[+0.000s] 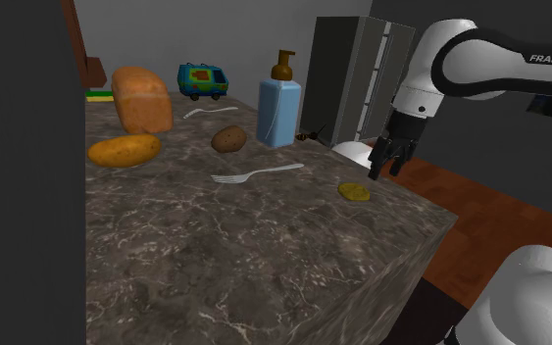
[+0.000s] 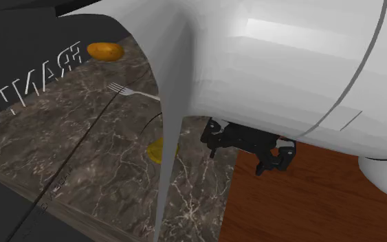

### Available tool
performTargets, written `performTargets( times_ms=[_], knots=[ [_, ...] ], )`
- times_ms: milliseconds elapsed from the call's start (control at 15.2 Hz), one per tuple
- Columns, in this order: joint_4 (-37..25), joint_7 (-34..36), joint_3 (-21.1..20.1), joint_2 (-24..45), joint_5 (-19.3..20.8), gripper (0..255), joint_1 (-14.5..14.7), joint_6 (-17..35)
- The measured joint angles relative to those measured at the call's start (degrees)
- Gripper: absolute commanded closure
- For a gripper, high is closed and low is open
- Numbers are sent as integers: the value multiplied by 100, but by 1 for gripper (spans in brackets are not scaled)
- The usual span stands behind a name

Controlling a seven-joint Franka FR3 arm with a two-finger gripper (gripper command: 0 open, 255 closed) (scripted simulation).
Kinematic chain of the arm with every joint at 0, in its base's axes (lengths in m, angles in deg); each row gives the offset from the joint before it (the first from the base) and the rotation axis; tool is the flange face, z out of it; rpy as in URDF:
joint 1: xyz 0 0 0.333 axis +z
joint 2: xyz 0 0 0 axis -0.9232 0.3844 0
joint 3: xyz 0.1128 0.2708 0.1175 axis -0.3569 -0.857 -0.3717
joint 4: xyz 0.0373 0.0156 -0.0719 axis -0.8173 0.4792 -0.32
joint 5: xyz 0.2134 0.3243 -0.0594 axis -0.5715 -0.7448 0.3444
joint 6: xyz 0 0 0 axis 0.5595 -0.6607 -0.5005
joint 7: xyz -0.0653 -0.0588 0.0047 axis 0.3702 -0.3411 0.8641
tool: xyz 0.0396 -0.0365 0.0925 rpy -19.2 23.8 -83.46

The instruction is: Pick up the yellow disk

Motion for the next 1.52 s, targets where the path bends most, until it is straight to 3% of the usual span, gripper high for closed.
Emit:
performTargets(
  times_ms=[198,924,1452,1518],
  knots=[
    [-73,198,-181,8,-36,0,39,-42],
    [-1241,2061,-1823,403,-298,0,273,-696],
    [-709,2152,-1975,344,-365,0,311,-223],
    [-678,2148,-1973,333,-367,255,313,-204]
  ],
)
